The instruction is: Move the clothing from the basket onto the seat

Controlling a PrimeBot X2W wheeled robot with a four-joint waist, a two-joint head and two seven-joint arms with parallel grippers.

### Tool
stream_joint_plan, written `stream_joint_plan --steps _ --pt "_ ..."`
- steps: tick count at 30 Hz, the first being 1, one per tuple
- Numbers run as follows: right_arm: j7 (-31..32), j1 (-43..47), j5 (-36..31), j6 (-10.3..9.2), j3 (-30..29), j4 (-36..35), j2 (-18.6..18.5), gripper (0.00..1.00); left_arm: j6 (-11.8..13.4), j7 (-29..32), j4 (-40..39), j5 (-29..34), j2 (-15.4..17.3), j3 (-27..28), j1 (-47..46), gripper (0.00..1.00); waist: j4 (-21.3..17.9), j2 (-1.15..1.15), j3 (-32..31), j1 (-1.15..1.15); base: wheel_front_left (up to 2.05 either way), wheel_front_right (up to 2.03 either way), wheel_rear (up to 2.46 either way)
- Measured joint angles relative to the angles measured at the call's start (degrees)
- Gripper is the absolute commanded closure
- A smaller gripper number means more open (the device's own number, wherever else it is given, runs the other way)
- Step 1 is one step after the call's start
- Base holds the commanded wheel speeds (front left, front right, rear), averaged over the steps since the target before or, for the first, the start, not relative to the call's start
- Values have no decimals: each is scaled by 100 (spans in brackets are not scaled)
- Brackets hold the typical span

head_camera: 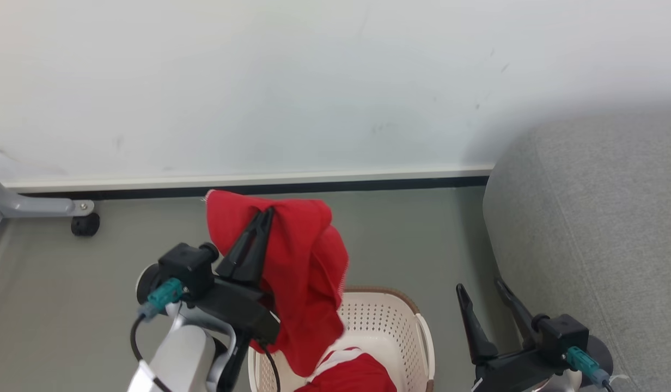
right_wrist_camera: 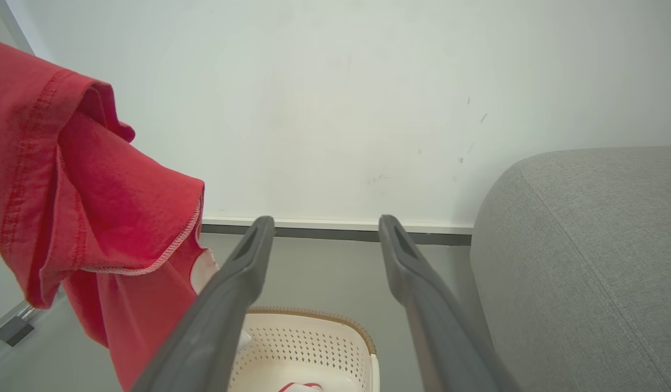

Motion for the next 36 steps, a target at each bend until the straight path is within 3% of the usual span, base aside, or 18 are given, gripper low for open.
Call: stream_joint_plan --steps 11,25,36 --pt "52 324 52 -1 38 -307 4 0 107 -1 -1195 222 52 -192 566 100 -67 0 -265 0 0 0 0" --pt "202 358 57 0 183 -548 40 0 250 221 -1796 236 175 -208 687 100 -116 0 -231 1 0 0 0" --pt "305 190 45 261 643 -936 283 0 305 422 -1959 236 196 -227 712 100 -125 0 -202 1 0 0 0"
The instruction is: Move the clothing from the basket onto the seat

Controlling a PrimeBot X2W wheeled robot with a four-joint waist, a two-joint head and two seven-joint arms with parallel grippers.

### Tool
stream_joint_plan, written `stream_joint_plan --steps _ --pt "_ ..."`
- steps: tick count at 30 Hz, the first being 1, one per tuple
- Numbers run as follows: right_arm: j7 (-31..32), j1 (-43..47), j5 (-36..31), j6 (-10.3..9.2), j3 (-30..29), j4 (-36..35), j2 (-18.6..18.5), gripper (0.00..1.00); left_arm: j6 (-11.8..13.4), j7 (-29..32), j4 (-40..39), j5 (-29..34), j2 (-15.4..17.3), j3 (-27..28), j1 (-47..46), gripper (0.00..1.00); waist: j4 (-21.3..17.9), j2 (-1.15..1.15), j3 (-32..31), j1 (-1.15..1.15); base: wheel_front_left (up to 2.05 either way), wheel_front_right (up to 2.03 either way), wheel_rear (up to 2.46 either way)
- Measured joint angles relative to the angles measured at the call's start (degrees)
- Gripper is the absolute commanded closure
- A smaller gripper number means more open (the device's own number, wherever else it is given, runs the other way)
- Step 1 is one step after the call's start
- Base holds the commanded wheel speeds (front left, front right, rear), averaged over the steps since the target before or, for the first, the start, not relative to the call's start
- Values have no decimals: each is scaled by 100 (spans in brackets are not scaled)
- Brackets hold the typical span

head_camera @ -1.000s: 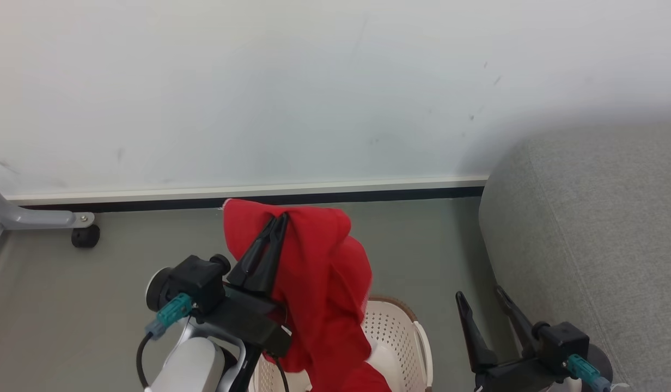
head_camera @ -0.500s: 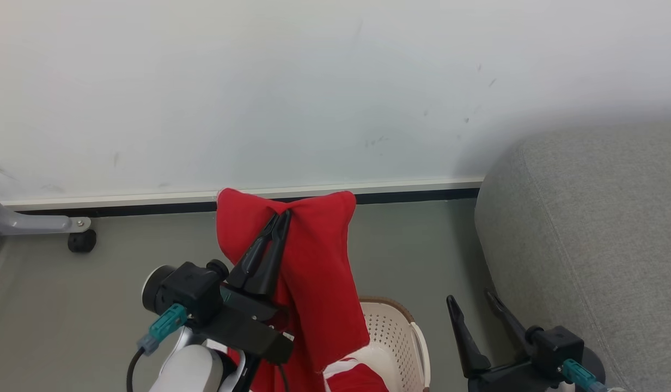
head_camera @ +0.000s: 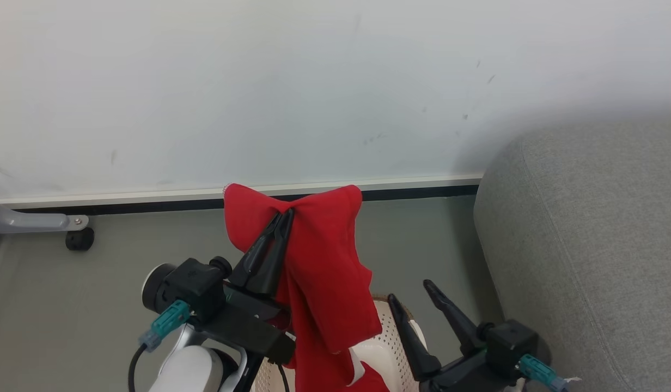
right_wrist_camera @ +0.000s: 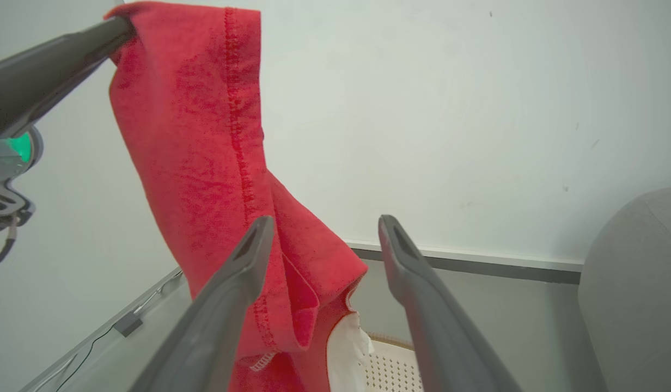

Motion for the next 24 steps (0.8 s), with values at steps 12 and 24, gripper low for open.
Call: stream_joint_plan --steps 12,24 --pt "255 -627 -4 322 740 15 289 0 0 213 -67 3 -88 -219 -13 100 44 0 45 0 0 0 0" --pt "494 -1603 313 276 1417 943 302 29 -13 353 -119 5 -179 -534 -107 100 178 1 120 0 0 0 0"
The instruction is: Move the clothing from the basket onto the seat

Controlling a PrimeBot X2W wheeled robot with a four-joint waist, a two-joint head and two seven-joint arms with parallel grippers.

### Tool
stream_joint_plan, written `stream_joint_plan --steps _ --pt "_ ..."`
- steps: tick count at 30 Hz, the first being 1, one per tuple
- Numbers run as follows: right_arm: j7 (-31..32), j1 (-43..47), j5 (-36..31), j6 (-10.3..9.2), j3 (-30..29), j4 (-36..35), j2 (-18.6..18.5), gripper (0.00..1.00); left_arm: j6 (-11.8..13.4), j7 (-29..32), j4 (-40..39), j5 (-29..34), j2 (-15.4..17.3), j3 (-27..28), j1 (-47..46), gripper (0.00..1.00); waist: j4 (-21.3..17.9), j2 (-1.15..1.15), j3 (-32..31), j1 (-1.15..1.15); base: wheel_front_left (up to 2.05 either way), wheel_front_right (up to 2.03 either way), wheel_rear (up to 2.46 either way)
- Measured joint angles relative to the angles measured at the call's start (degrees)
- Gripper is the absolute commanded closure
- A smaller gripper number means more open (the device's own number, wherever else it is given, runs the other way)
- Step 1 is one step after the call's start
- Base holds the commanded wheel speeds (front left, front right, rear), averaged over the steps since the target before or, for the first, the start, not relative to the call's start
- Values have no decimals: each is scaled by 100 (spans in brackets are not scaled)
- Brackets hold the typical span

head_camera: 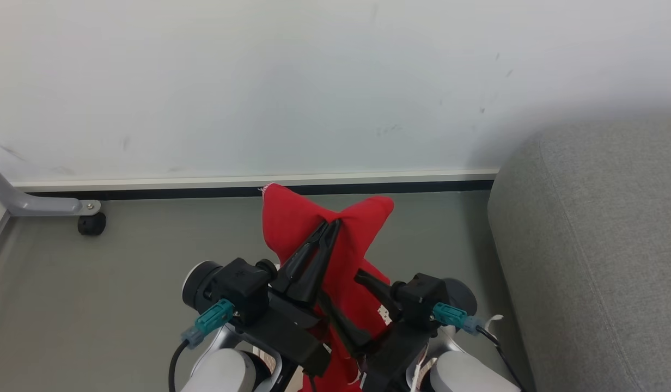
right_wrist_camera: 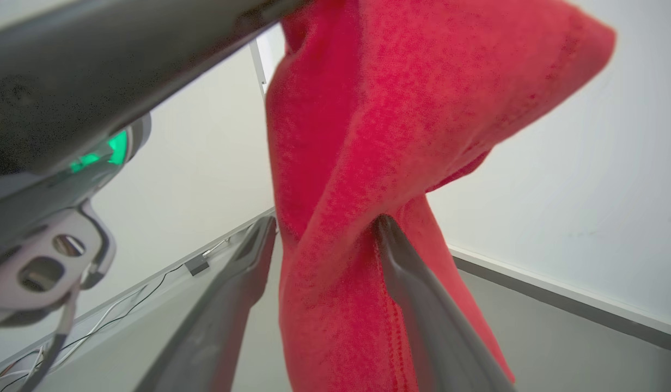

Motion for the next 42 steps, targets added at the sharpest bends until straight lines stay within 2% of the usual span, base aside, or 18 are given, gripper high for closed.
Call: stream_joint_plan --steps 1,2,8,13,22,25,26,27,28,29,42 --pt "1 -111 118 -22 135 45 3 55 0 0 0 0 -8 -9 -2 100 18 0 9 0 0 0 0" --pt "2 -210 186 -43 232 82 3 100 0 2 -1 0 -9 -21 -3 100 34 0 18 0 0 0 0" --pt "-59 -565 622 -244 568 237 1 100 -47 43 5 0 -12 -69 -76 100 117 0 60 0 0 0 0" --pt "-162 -732 905 -336 767 368 2 100 -49 52 13 -1 -12 -83 -77 100 136 0 67 0 0 0 0" --pt "-381 -936 1227 -388 870 632 1 100 -51 93 15 -5 43 -71 -78 100 108 0 79 0 0 0 0" --pt "-455 -970 1258 -387 854 728 5 100 -51 121 2 0 174 -45 -73 100 71 0 84 0 0 0 0" --pt "-478 -990 1258 -386 808 780 9 100 -52 151 5 0 216 -43 -73 79 53 -1 87 0 0 0 0" --pt "-504 -1017 1263 -386 778 809 1 100 -52 152 0 1 259 -33 -65 53 36 0 89 0 0 0 0" --pt "-520 -1047 1266 -386 735 837 1 100 -52 154 -1 4 302 -27 -54 18 16 0 91 0 0 0 0" --pt "-558 -1063 1266 -383 662 887 10 100 -55 187 0 13 327 -34 -47 0 -6 0 93 0 0 0 0" --pt "-710 -1181 1406 -370 52 1318 -199 100 -153 450 48 123 458 -489 214 0 -183 0 72 0 0 0 0"
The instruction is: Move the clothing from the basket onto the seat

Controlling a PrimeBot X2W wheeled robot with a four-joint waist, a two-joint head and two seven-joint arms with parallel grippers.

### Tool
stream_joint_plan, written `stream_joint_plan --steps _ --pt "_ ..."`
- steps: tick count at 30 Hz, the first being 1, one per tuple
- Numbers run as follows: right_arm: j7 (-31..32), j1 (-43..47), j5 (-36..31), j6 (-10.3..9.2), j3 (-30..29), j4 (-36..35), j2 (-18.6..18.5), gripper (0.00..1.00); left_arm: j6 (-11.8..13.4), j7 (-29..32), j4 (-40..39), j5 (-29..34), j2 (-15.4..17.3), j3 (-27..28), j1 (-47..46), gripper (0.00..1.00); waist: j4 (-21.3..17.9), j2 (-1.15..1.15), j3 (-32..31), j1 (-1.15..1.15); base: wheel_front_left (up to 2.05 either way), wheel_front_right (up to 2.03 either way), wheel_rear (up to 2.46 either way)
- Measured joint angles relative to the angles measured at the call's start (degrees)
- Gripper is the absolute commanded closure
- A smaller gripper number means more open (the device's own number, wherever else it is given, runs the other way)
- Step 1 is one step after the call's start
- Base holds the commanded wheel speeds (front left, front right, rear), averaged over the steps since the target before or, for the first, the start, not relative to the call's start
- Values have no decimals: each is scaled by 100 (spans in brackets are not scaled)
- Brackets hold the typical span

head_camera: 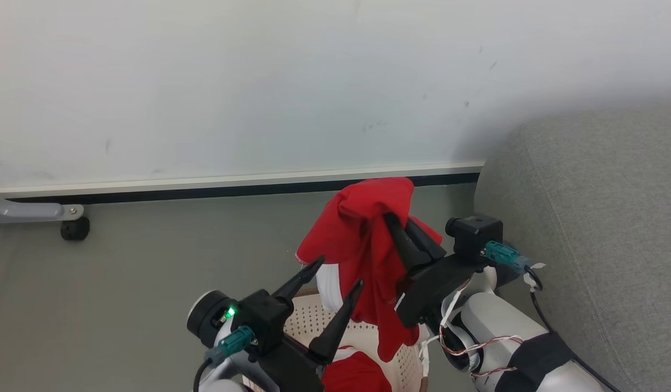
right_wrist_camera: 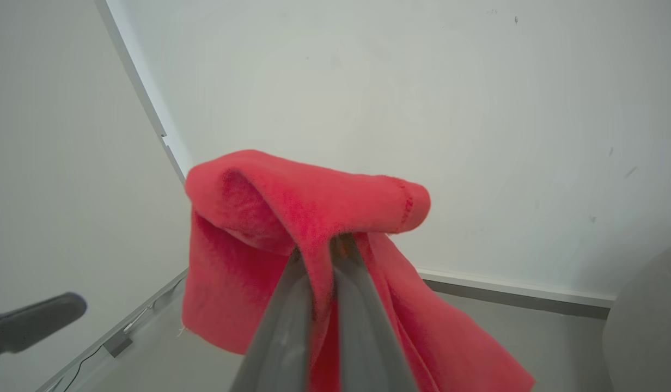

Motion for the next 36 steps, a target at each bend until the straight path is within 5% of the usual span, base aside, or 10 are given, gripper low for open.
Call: stream_joint_plan --steps 18,36 --pt "-49 120 -8 -1 -240 -12 -186 100 12 97 -62 174 222 -166 386 0 -452 0 115 0 0 0 0" --pt "-55 452 -123 -219 -667 -458 -430 100 62 155 -333 232 396 -69 386 0 -1438 0 346 0 0 0 0"
